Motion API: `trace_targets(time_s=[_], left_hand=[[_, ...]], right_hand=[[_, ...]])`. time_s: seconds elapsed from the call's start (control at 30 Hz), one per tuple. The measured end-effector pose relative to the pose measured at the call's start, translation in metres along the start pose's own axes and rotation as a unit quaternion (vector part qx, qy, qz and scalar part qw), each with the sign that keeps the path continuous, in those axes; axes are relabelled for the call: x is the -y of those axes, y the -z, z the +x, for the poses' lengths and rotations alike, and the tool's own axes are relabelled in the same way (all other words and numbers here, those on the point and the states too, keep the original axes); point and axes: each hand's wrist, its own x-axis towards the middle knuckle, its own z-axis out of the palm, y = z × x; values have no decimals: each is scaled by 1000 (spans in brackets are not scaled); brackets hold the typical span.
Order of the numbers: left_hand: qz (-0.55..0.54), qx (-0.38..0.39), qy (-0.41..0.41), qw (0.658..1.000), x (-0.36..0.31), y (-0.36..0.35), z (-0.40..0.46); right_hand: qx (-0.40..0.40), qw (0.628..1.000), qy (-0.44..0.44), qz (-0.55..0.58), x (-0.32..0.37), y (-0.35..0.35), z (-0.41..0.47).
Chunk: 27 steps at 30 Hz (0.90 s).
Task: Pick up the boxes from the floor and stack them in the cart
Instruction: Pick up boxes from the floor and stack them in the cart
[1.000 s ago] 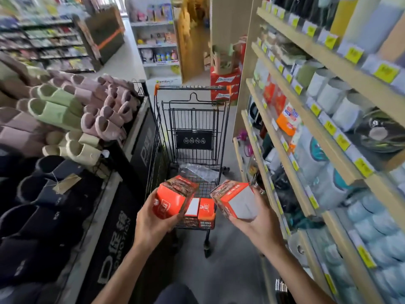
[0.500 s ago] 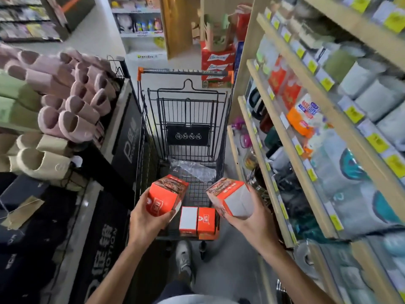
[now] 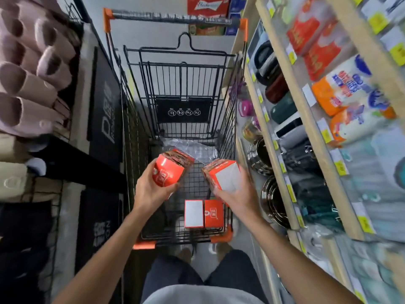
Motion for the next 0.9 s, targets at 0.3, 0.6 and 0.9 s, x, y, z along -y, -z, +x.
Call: trace_targets(time_s=[0.3,0.6,0.9], left_hand=[[-43,-39,33,998,47,-38,50],[-19,-19,61,998,110,-51,59],[-29,-6,91,995,129,-54,49]], right_hand=[[20,997,-60,-36,-33,-101,78],[33,982,-166,-79,-65,-187,104],[32,958,-260,-114,-104,-212,89]])
